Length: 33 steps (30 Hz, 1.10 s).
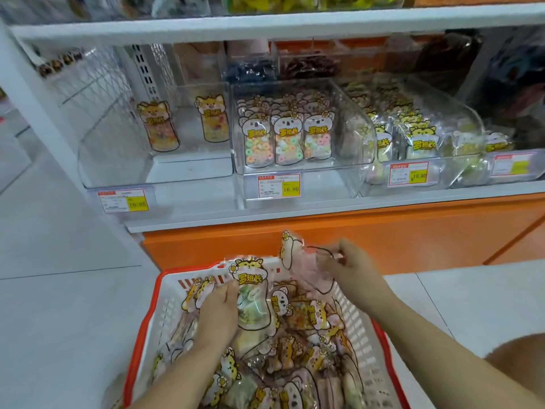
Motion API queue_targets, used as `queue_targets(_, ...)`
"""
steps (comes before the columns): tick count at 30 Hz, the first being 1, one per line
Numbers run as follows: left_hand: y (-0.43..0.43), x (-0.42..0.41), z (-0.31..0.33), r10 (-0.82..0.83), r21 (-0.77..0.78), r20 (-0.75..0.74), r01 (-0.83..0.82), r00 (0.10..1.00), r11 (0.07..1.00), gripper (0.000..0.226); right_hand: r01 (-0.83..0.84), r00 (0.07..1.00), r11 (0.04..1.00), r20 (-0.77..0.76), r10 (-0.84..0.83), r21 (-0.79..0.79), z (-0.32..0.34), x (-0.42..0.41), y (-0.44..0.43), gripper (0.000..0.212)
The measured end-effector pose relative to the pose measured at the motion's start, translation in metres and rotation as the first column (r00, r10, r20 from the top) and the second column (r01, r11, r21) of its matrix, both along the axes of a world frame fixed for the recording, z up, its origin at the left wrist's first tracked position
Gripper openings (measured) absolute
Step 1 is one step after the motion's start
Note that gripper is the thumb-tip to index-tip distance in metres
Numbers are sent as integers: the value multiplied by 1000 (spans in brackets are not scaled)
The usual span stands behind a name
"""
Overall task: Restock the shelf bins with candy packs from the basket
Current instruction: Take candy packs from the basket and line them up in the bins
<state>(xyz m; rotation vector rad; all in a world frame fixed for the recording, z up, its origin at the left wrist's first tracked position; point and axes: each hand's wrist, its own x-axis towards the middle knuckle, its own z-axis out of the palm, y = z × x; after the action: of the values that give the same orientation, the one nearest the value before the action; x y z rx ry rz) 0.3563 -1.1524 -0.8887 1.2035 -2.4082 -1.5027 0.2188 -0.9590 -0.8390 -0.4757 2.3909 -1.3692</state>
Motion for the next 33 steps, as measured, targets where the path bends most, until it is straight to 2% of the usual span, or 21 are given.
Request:
queue_targets(2,7,0,11,1,-33,-50,-3,999,999,52,-27,987,995,-163,10,-100,10,29,-14,10)
queue_targets(4,14,-2,23,23,22,-117,-20,993,1000,41,-178,910,983,-389,144,-54,10,59,-25,9)
queue_targets(6,21,-6,38,115,299,-194,-53,974,953,42,-303,736,951,-620,270,56,-9,72,-30,6)
queue_targets(7,25,-8,46,175,480,-219,-50,960,876,43,-334,668,938,-679,304,92,-16,73,-30,8)
queue_targets(8,26,-9,53,237,619,-233,-44,943,784,45,-364,647,927,-690,324,94,-17,72,-31,11)
queue_targets(10,24,-11,62,322,773,-242,-19,915,634,54,-418,650,908,-687,326,36,-7,67,-32,13)
queue_targets(12,19,-14,68,320,814,-272,40,908,579,61,-461,648,887,-670,362,33,7,58,-30,14)
queue_targets(15,20,-24,85,186,729,-402,191,897,657,67,-503,662,864,-635,399,19,40,43,-23,13)
queue_targets(18,33,-43,116,53,577,-530,314,846,754,42,-405,706,912,-653,273,-57,67,28,-15,19)
queue_targets(21,42,-75,139,-46,402,-591,344,806,848,42,-207,828,960,-556,71,-187,96,8,-4,57)
queue_targets(23,51,-98,155,-108,285,-617,349,779,893,57,-110,894,964,-449,-10,-241,116,-11,6,83)
queue_targets(25,63,-122,172,-172,194,-643,377,746,906,81,-43,956,961,-292,-39,-271,135,-34,18,105)
queue_targets(26,72,-132,182,-198,168,-651,395,732,903,84,-9,973,963,-226,-54,-270,145,-46,24,113)
queue_targets(27,78,-145,188,-216,153,-655,407,724,901,79,22,982,962,-173,-71,-271,151,-60,30,118)
queue_targets(30,94,-188,199,-263,95,-618,403,741,910,46,104,993,929,-11,-115,-354,160,-107,50,123)
queue_targets(33,108,-225,209,-296,14,-595,378,747,926,50,218,972,893,9,-234,-394,158,-153,66,123)
